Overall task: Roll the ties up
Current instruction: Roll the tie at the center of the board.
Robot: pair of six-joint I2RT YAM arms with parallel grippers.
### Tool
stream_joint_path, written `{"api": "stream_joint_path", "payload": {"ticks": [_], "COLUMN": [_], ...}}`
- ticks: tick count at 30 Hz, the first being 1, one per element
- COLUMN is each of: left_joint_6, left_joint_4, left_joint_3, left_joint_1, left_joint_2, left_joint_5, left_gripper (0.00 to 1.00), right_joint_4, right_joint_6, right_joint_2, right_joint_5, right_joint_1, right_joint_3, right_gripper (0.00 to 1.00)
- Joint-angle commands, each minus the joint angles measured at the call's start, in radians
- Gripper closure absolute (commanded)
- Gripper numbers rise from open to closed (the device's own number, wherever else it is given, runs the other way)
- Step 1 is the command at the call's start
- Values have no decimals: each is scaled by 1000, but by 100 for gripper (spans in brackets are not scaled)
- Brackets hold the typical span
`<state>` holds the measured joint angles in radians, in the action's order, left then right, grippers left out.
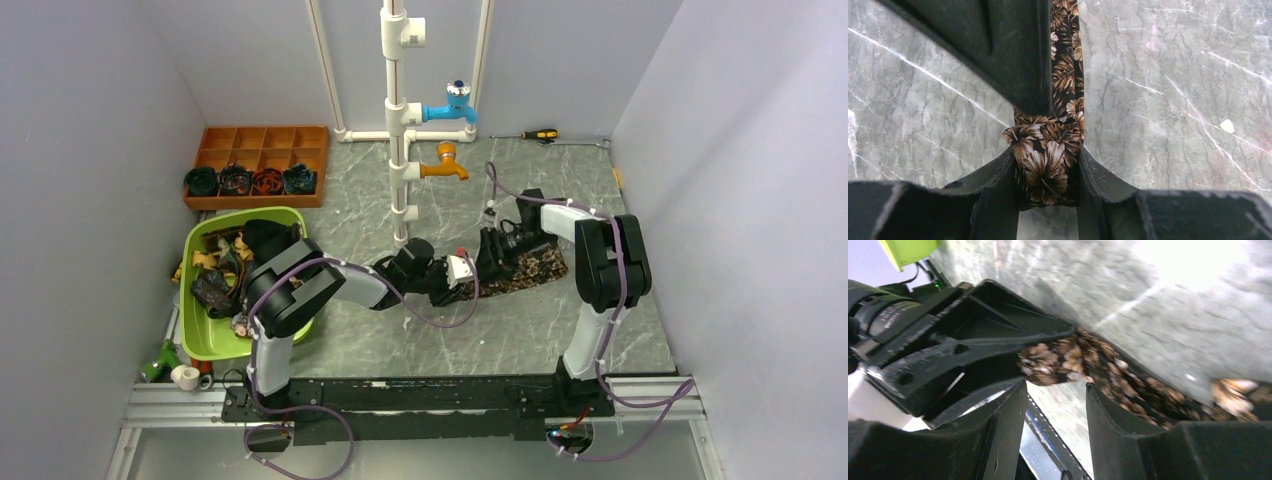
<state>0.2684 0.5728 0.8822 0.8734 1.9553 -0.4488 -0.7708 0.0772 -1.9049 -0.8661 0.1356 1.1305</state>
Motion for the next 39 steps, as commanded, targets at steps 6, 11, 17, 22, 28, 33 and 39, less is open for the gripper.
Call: {"api": "stream_joint_path", "payload": {"ticks": [6,11,17,22,28,33,39], "left_joint_6": [83,81,41,9,-65,-88,-122], "left_joint_4": [-362,-382,-320,-124,80,148,174], "left_joint_3": [-20,-16,-16,-72,-58,27,73], "left_joint_1": [4,-1,-22,-28,-23,-10,-4], "left_joint_2": [33,24,5,-25,22,106,169], "left_joint_5": [90,79,30,-47,-73,-43,-76], "left_gripper": [66,62,36,27,24,24,29], "right_joint_4": [116,60,58,88,119,132,146], "right_joint_6": [-119,-14,47,32,-6,-13,-3], "right_joint_2": [-4,-72,-109,-119,-148,-164,-146], "right_joint_5": [-55,65,183,274,333,349,349], "right_joint_1": [99,92,71,59,41,44,50], "right_joint_3": [-7,19,-3,-14,9,24,-20], "right_gripper": [64,100,100,100,100,100,100]}}
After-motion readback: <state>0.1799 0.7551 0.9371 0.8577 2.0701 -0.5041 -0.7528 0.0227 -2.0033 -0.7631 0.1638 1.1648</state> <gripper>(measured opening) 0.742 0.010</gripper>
